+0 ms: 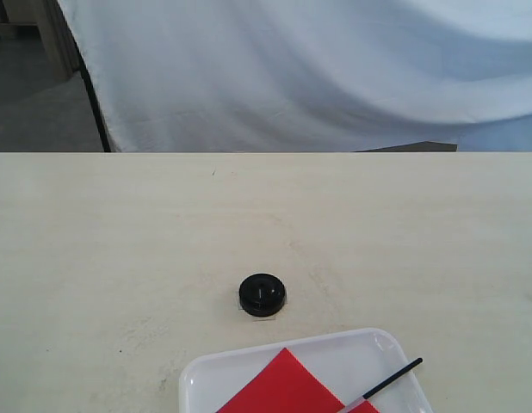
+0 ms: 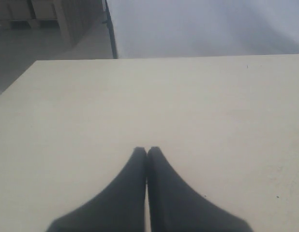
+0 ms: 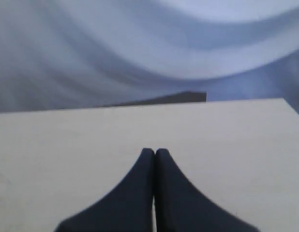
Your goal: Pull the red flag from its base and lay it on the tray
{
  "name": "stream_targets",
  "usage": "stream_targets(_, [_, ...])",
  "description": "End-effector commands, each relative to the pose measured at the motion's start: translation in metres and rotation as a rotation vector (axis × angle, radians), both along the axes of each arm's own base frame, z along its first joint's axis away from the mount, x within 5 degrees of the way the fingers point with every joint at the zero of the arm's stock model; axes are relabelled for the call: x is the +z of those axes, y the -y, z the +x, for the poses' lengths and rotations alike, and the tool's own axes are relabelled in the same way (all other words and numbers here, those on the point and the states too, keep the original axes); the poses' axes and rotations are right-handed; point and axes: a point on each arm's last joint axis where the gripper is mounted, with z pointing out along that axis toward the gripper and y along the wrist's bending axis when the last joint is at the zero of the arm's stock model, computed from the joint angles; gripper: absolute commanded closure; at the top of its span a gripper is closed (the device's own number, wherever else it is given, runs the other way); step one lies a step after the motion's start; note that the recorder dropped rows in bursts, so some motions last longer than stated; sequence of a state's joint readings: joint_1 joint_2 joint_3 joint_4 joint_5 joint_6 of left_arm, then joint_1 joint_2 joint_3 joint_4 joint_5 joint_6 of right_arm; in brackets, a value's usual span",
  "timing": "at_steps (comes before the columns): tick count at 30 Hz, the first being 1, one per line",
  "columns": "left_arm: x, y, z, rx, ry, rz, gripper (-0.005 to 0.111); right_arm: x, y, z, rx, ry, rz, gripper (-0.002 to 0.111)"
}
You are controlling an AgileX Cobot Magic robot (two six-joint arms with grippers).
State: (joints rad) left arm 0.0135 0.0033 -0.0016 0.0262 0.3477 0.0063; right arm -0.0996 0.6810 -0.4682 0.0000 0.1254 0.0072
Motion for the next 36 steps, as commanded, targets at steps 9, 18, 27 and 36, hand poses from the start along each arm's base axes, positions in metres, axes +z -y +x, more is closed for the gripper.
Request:
stream_targets(9, [0.0, 0.0, 0.0, 0.0, 0.006, -0.003, 0.107, 0.007, -0.014, -0.098, 0.079, 0.603, -0.037, 0.109])
stream_targets(18, [0.0, 0.0, 0.0, 0.0, 0.006, -0.003, 0.107, 0.005, -0.014, -0.114, 0.087, 0.71, -0.042, 0.109])
stream_targets(27, [0.0, 0.0, 0.0, 0.0, 0.006, -0.003, 0.107, -0.012, -0.014, -0.107, 0.092, 0.543, 0.114, 0.109])
stream_targets(36, [0.0, 0.0, 0.0, 0.0, 0.006, -0.003, 0.107, -0.076, -0.014, -0.089, 0.084, 0.39, 0.062, 0.109])
